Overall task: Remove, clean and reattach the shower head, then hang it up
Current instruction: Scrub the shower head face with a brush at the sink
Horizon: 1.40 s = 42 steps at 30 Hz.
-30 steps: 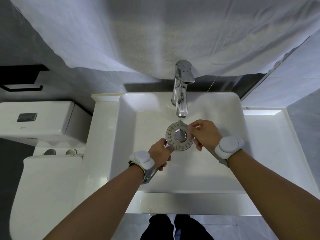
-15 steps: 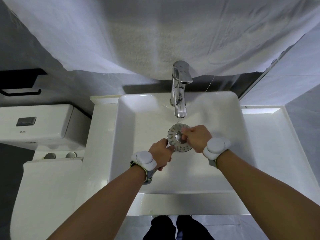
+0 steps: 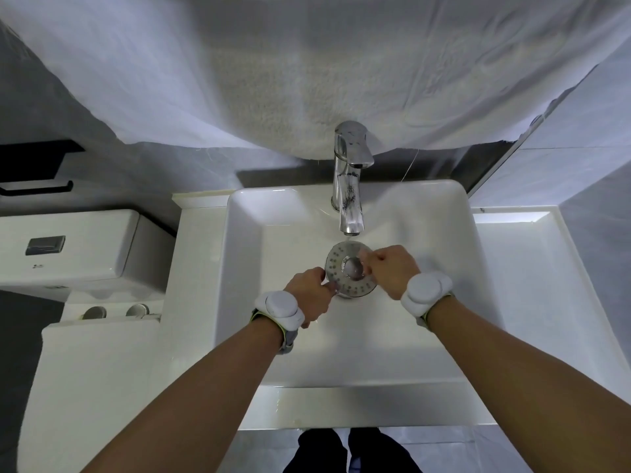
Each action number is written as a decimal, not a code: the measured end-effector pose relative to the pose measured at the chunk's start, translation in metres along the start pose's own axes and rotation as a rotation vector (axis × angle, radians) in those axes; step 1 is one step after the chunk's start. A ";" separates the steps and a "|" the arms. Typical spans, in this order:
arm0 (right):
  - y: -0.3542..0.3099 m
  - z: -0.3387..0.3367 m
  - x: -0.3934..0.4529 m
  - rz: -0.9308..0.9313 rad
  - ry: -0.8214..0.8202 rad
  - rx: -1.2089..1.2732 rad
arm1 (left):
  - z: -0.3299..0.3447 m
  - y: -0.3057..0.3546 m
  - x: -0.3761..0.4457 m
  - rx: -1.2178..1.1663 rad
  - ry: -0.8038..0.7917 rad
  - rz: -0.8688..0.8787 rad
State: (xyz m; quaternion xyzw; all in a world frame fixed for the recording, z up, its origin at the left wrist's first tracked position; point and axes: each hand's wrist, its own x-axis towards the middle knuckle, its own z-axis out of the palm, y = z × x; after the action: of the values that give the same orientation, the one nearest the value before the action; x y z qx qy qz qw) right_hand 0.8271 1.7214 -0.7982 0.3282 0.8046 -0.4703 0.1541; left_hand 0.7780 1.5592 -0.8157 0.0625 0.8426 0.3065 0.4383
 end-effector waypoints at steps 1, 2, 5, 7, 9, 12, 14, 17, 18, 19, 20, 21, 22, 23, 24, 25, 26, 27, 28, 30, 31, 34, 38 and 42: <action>0.002 -0.002 0.002 -0.013 0.026 0.014 | -0.003 0.002 0.001 0.012 -0.003 0.001; 0.003 -0.002 0.001 -0.028 0.006 -0.005 | -0.005 0.004 0.001 0.023 -0.007 0.002; 0.004 0.006 -0.003 -0.084 -0.092 -0.127 | -0.010 0.010 0.003 0.053 -0.009 0.012; 0.003 0.001 0.002 -0.085 -0.023 -0.088 | -0.011 0.015 0.005 0.068 -0.016 0.017; 0.003 -0.002 0.008 -0.101 0.016 -0.078 | -0.014 0.018 0.006 0.094 -0.028 0.021; 0.001 -0.004 0.009 -0.114 -0.034 -0.165 | -0.016 0.021 0.009 0.168 -0.033 0.011; 0.001 -0.008 0.013 -0.105 0.017 -0.138 | -0.017 0.022 0.010 0.186 -0.034 0.003; 0.001 -0.006 0.012 -0.101 -0.047 -0.183 | -0.020 0.022 0.011 0.202 -0.039 0.015; 0.002 -0.006 0.011 -0.099 -0.067 -0.200 | -0.021 0.021 0.012 0.216 -0.038 0.021; 0.004 -0.008 0.013 -0.089 -0.056 -0.192 | -0.021 0.021 0.012 0.225 -0.038 0.023; 0.006 -0.010 0.014 -0.073 -0.017 -0.163 | -0.022 0.021 0.012 0.229 -0.036 0.020; 0.009 -0.013 0.016 -0.059 0.024 -0.124 | -0.023 0.021 0.012 0.230 -0.037 0.018; 0.010 -0.013 0.015 -0.066 0.040 -0.115 | -0.023 0.021 0.013 0.239 -0.041 0.020; 0.010 -0.010 0.014 -0.078 0.020 -0.127 | -0.024 0.022 0.013 0.254 -0.047 0.026; 0.011 -0.005 0.011 -0.090 -0.025 -0.159 | -0.024 0.022 0.014 0.266 -0.053 0.031; 0.010 -0.002 0.009 -0.105 -0.051 -0.176 | -0.024 0.023 0.014 0.266 -0.054 0.034; 0.009 0.000 0.008 -0.109 -0.045 -0.172 | -0.023 0.024 0.014 0.257 -0.051 0.035; 0.008 -0.001 0.010 -0.106 -0.013 -0.150 | -0.022 0.024 0.015 0.239 -0.045 0.037; 0.007 -0.002 0.012 -0.099 0.026 -0.120 | -0.021 0.026 0.015 0.216 -0.038 0.037; 0.004 0.000 0.015 -0.117 0.042 -0.125 | -0.021 0.027 0.015 0.181 -0.029 0.036; 0.003 0.002 0.014 -0.121 0.016 -0.152 | -0.021 0.027 0.015 0.176 -0.032 0.034; 0.001 -0.005 0.015 -0.100 0.060 -0.143 | -0.019 0.024 0.013 0.187 -0.045 0.021; 0.009 0.001 0.009 -0.097 0.045 -0.186 | -0.013 0.019 0.009 0.160 -0.071 -0.004; 0.017 -0.004 0.012 -0.012 0.081 -0.112 | -0.011 0.013 0.006 0.148 -0.074 -0.025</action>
State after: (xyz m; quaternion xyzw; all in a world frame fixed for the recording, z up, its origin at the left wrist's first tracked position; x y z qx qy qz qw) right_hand 0.8303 1.7356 -0.8139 0.3332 0.8371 -0.4118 0.1367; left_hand 0.7633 1.5672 -0.8078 0.0955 0.8468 0.2355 0.4672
